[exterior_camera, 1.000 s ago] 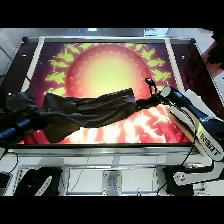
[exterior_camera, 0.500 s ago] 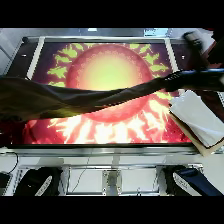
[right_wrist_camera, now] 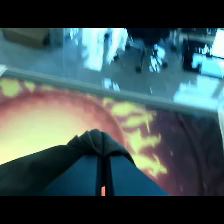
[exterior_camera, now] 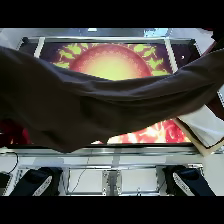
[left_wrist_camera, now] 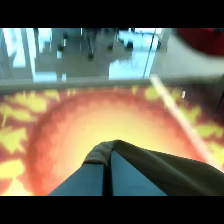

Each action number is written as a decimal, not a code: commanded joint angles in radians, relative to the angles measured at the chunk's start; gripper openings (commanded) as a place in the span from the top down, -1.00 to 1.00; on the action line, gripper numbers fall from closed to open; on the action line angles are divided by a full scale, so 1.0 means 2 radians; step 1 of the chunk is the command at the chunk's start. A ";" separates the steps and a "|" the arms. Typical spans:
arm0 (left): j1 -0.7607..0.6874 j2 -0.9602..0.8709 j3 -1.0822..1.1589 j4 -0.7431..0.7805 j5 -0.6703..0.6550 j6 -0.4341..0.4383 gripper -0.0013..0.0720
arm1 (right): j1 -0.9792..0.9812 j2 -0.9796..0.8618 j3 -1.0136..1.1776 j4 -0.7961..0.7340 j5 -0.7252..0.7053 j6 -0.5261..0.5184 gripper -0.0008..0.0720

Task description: Fold the shirts.

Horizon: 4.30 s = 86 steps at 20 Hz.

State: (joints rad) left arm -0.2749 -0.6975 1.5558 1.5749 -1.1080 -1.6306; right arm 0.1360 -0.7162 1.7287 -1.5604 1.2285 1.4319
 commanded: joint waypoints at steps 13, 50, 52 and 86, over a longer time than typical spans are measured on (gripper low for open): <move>0.042 -0.459 0.023 0.128 0.204 -0.112 -0.85 | 0.000 -0.499 -0.092 -0.088 -0.201 0.088 -0.31; 0.396 -0.021 -0.523 -0.454 0.006 0.183 -0.61 | -0.246 -0.141 -0.283 0.238 0.041 -0.060 -0.30; 0.396 -0.021 -0.523 -0.431 0.006 0.184 -0.61 | -0.246 -0.141 -0.283 0.252 0.046 -0.060 -0.30; 0.396 -0.112 -0.606 -0.395 0.035 0.187 -0.43 | -0.245 -0.141 -0.283 0.297 0.084 -0.088 -0.30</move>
State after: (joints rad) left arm 0.5159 -0.8532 0.3767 0.8310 -1.0824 -1.3087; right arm -0.3546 -0.9985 1.1622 -0.9661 1.3922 1.2640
